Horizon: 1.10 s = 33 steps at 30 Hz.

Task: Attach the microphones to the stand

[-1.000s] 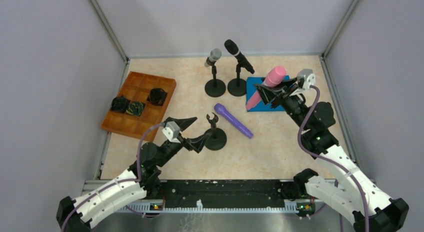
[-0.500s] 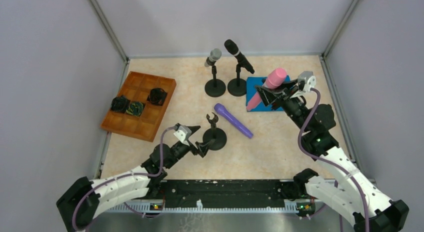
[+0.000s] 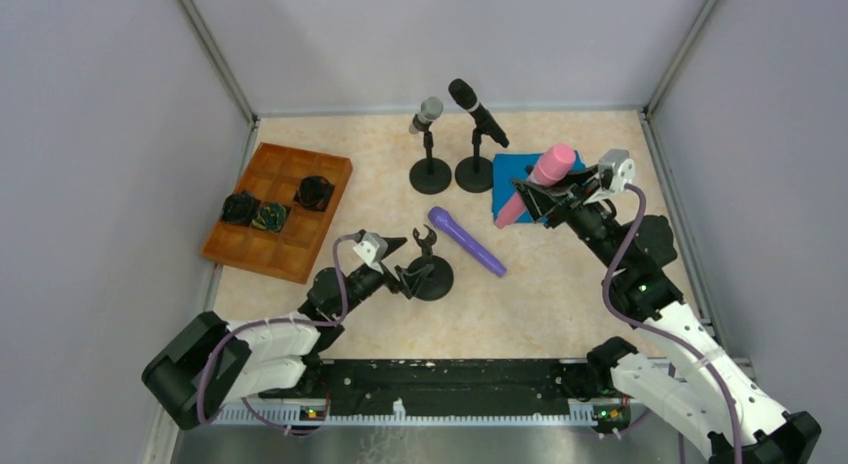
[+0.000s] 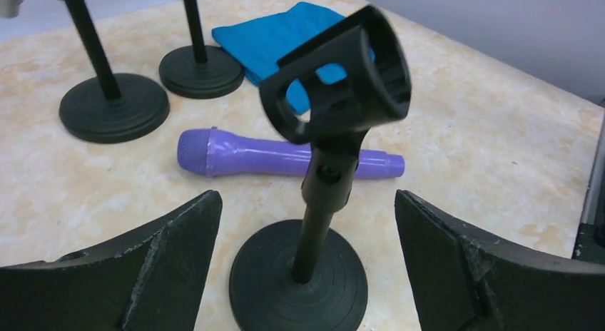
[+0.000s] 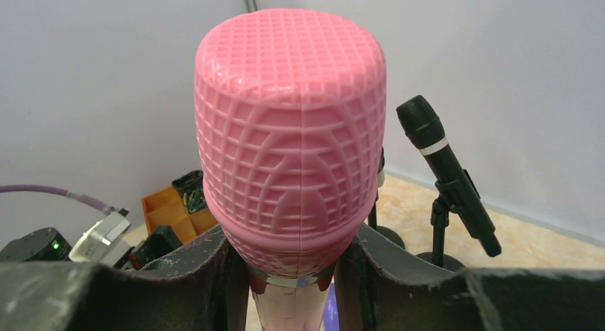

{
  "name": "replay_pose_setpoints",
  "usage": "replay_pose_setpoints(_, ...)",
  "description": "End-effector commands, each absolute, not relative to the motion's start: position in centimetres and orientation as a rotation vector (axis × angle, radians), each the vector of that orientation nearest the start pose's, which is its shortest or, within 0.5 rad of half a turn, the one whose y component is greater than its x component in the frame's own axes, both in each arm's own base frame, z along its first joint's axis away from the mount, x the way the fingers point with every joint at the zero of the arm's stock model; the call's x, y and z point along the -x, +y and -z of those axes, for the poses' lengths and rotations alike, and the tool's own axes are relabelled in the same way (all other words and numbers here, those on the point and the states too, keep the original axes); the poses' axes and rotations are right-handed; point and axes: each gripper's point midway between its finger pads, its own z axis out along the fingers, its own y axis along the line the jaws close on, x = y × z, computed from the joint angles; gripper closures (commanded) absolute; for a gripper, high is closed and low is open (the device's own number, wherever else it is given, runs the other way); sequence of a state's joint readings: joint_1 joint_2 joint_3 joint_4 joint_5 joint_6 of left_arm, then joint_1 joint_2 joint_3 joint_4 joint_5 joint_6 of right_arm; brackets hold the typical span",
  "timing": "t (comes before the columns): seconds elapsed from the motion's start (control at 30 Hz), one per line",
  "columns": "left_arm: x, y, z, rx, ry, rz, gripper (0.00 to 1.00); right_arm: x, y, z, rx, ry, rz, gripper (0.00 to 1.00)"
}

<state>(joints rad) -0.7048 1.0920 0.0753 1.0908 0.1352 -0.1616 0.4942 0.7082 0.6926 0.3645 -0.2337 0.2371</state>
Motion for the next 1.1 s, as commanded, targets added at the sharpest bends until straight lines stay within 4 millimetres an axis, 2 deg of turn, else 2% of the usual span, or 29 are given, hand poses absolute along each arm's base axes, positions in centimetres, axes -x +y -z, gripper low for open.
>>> replay_pose_setpoints(0.0, -22.6, -25.7, -19.7, -0.59, 1.274, 0.912, 0.04, -24.0, 18.6, -39.0, 0.381, 1.18, -0.768, 1.0)
replay_pose_setpoints(0.4, -24.2, -26.9, -19.5, -0.599, 1.271, 0.931, 0.07, -23.8, 18.4, -38.8, 0.378, 1.186, -0.758, 1.0)
replay_pose_setpoints(0.67, -24.5, -28.0, -19.4, -0.613, 1.26, 0.996, 0.27, -23.7, 18.3, -38.7, 0.386, 1.192, -0.753, 1.0)
replay_pose_setpoints(0.9, -24.3, -28.4, -18.6, -0.612, 1.281, 1.035, 0.37, -23.7, 18.3, -38.8, 0.387, 1.191, -0.75, 1.0)
replay_pose_setpoints(0.97, -24.1, -28.4, -18.3, -0.608, 1.286, 1.046, 0.37, -23.7, 18.3, -38.8, 0.388, 1.191, -0.751, 1.0)
replay_pose_setpoints(1.07, -23.8, -28.4, -17.8, -0.608, 1.298, 1.064, 0.26, -23.6, 18.3, -38.8, 0.387, 1.191, -0.751, 1.0)
